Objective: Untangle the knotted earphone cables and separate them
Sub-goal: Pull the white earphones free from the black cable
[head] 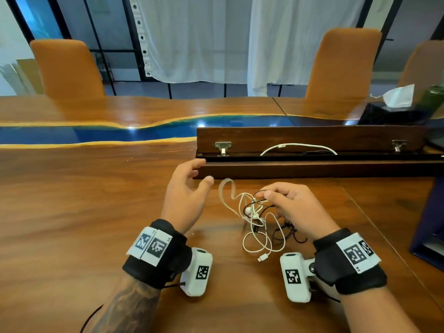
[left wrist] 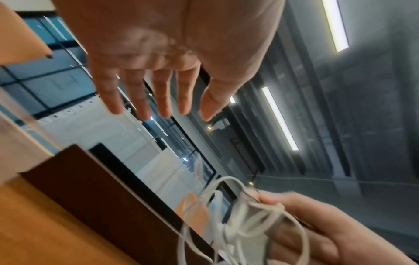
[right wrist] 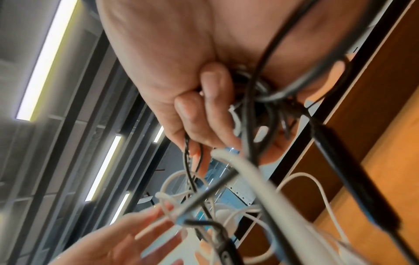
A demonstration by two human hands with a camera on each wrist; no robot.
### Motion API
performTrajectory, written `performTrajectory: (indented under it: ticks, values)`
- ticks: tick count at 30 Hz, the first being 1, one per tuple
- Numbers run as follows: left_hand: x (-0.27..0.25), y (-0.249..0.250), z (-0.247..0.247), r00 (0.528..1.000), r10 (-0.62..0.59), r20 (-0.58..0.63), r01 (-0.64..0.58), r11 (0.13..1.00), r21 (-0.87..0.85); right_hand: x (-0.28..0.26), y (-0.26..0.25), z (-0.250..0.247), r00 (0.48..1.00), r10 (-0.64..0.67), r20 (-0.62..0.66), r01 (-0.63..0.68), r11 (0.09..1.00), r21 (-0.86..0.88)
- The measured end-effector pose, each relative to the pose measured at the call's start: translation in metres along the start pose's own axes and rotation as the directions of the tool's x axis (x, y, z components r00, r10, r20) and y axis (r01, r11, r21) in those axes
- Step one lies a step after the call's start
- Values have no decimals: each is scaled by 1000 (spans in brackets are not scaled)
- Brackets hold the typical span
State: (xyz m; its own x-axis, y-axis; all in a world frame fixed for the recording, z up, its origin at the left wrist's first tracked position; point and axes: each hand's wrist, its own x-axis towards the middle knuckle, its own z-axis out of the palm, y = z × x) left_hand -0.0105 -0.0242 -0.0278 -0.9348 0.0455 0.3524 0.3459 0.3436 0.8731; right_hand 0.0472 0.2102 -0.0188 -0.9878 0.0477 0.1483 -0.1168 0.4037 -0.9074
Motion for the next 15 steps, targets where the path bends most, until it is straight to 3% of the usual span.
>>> performTrajectory:
  ticks: [2, 4, 7, 10, 15]
  values:
    - [-7, 10, 9, 987, 152, 58, -153, 988, 8, -1, -3, 4, 1000, -3, 24, 1, 998, 63]
    - [-13, 16, 15, 946, 262, 191, -278, 959, 59, -1, -4, 7, 998, -38, 49, 35, 998, 57]
    - [-19, 20, 19, 904, 241, 354, -311, 938, 156, -1, -1, 8, 994, -97, 52, 97, 995, -4]
    - [-19, 21, 20, 933, 179, 313, -240, 956, 169, -2, -1, 9, 989, -140, 50, 141, 990, -26]
    - [-19, 21, 20, 951, 262, 163, -288, 943, 169, -2, 0, 15, 987, -142, 76, 150, 982, -116]
